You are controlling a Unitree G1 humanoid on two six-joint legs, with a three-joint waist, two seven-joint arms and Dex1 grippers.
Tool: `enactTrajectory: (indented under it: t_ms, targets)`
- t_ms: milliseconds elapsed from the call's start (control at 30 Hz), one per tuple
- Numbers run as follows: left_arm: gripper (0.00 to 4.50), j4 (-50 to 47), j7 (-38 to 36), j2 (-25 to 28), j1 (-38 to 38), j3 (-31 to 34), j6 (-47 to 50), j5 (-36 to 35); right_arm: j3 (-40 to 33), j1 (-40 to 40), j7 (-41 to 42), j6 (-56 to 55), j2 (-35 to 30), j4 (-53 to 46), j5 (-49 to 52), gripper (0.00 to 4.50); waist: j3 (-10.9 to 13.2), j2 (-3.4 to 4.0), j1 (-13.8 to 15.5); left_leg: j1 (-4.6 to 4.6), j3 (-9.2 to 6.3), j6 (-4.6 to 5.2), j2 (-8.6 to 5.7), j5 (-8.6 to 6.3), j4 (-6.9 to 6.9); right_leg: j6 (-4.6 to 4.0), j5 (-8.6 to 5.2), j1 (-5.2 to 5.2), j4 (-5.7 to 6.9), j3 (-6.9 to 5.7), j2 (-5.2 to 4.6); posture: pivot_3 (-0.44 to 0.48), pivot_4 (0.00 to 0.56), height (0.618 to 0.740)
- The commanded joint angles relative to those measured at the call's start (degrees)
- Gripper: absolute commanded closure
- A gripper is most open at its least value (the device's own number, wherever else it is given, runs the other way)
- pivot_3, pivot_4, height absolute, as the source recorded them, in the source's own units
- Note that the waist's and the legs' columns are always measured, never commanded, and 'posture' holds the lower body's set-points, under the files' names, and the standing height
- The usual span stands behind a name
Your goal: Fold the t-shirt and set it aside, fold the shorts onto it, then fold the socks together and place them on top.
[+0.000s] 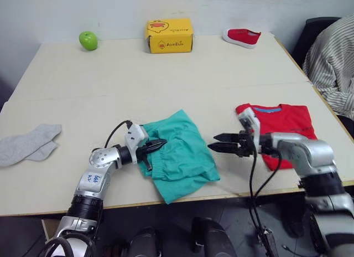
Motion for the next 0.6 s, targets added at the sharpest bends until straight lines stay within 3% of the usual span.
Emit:
enactTrajectory:
  t_ms: [33,133,233,367,467,600]
  targets:
    - [4.5,0.28,-1.13,0.08,-0.1,-0.42,-1.92,0.39,3.33,-5.67,-0.02,3.04,4.61,6.87,-1.91,0.03,0.0,0.0,-0.11,0.0,0.02,0.0,0.02,0.0,0.0,0.0,0.0,0.0,0.0,0.0,0.03,0.0,0.15,0.74]
    - [4.5,-0.23,-0.97,-0.06,0.11,-0.35,-2.19,0.35,4.14,-8.59,0.73,4.02,8.94,9.19,-1.95,0.03,0.0,0.01,-0.09,0.0,0.05,-0.02,0.05,0.01,0.0,0.01,0.0,-0.01,0.02,-0.01,0.08,0.0,0.15,0.74]
    - [4.5,-0.58,-1.06,0.19,0.63,-0.08,-2.81,0.25,2.55,-9.51,1.3,5.95,11.79,8.45,0.13,0.66,0.0,0.01,-0.07,-0.04,0.06,-0.02,0.04,0.02,0.0,0.04,0.02,-0.01,0.19,0.0,0.08,0.0,0.15,0.74]
    - [4.5,-0.17,-1.59,0.42,1.32,0.86,-4.45,-0.4,1.42,-9.0,-0.32,6.57,12.99,6.95,-0.31,2.07,-0.01,0.01,-0.04,-0.08,0.07,0.04,-0.02,0.01,0.01,0.11,0.06,-0.01,0.16,0.02,0.04,0.0,0.15,0.74]
    - [4.5,-1.3,-3.92,-0.13,2.13,2.63,-2.6,-4.84,0.98,-7.43,-0.72,6.39,11.58,3.89,-0.36,3.08,0.0,0.01,-0.09,-0.09,0.07,0.06,-0.02,0.0,0.01,0.13,0.07,-0.01,0.13,0.03,0.04,0.0,0.15,0.74]
    - [3.62,-10.95,-9.21,2.17,3.63,3.9,1.37,-11.6,-2.16,-5.65,1.37,11.24,5.57,-3.87,3.62,4.49,0.01,0.02,-0.01,-0.14,0.06,0.05,0.0,0.0,0.0,0.13,0.07,-0.04,0.11,0.02,0.05,0.0,0.15,0.74]
